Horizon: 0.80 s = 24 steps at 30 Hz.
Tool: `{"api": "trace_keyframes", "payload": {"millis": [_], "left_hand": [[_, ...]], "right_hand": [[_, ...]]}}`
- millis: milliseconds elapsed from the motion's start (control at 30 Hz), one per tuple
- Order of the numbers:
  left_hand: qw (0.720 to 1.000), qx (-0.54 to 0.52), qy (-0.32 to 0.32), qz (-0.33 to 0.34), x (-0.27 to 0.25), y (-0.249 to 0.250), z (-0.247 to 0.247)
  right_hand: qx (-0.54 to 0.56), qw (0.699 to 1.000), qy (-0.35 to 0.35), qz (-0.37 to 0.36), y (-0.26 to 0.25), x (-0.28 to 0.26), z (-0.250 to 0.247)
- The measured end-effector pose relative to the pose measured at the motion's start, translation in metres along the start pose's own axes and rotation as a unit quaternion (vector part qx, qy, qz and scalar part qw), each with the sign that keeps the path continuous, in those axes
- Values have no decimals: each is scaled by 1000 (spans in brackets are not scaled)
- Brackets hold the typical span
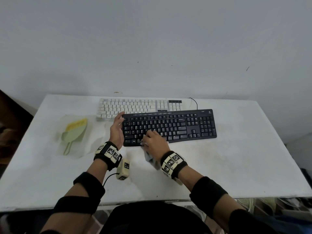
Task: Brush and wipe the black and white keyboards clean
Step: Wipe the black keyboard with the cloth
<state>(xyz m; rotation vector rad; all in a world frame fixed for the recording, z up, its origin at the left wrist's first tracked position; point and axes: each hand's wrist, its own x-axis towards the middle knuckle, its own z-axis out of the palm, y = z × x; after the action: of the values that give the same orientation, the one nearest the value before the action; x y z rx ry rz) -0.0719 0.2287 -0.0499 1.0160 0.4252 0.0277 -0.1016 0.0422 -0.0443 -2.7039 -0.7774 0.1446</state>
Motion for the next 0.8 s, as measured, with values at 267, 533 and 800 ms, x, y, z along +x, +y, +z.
{"api": "trace_keyframes", "payload": {"millis": [267, 533, 800], "left_hand": [[1000, -4, -8, -7, 0, 2, 2], [1000, 4, -12, -11, 0, 2, -1], [1000, 1, -12, -5, -2, 2, 2]], "right_hand": [[-22, 998, 3, -52, -14, 11, 6], [-8, 999, -16, 36, 43, -12, -14], [-15, 1000, 6, -7, 7, -1, 1]]}}
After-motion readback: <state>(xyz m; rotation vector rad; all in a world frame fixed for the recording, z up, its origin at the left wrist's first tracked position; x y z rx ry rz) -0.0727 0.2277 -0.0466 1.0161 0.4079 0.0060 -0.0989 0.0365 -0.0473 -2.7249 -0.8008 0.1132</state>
